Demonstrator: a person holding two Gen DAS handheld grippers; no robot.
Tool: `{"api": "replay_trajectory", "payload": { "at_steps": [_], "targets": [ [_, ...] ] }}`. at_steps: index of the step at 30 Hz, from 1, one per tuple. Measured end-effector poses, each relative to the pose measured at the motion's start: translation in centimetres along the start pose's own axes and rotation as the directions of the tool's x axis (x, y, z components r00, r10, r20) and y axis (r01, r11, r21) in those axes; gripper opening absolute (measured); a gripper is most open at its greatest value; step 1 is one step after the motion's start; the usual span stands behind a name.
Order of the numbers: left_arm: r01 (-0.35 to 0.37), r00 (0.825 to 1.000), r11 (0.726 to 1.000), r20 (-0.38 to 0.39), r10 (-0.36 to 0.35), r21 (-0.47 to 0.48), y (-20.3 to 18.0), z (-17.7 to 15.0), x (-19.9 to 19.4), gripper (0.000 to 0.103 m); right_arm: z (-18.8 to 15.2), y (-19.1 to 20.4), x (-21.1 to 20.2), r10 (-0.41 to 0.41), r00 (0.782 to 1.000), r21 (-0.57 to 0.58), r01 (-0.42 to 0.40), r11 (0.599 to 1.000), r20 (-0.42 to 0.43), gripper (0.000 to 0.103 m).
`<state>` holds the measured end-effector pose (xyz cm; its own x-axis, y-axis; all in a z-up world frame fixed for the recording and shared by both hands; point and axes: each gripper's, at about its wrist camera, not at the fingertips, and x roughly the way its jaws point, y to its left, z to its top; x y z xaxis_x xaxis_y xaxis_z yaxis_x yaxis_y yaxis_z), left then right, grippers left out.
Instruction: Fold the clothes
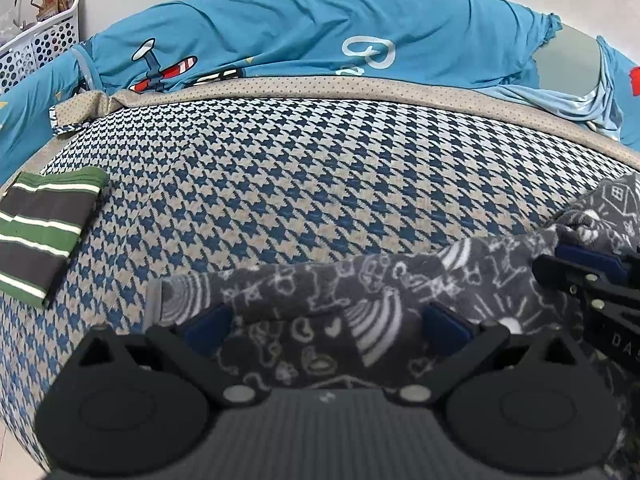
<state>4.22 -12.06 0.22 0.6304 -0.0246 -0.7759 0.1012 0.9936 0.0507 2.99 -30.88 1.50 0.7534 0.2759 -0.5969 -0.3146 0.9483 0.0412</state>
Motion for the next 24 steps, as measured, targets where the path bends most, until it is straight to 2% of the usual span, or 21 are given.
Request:
{"api": "replay_trajectory", "payload": {
  "at_steps": [9,18,24],
  "targets": [
    [-0.052,0.999,0.998,0.0,0.052,0.027,-0.7,-0.2,1.3,0.103,-0.3,-0.3,1.2,0.015,1.0,-0.001,-0.015,1.0,-0.002,0.022],
    [-0.058,0.998,0.998,0.016,0.058,-0.007,-0.2,-0.3,2.3,0.103,-0.5,0.2,1.2,0.005,1.0,-0.033,-0.004,0.999,0.007,0.022],
    [-0.052,0.998,0.999,0.016,0.053,-0.01,0.0,-0.4,2.0,0.103,0.4,-0.8,-1.2,0.05,0.999,0.096,-0.05,0.994,0.007,0.022]
  ]
}}
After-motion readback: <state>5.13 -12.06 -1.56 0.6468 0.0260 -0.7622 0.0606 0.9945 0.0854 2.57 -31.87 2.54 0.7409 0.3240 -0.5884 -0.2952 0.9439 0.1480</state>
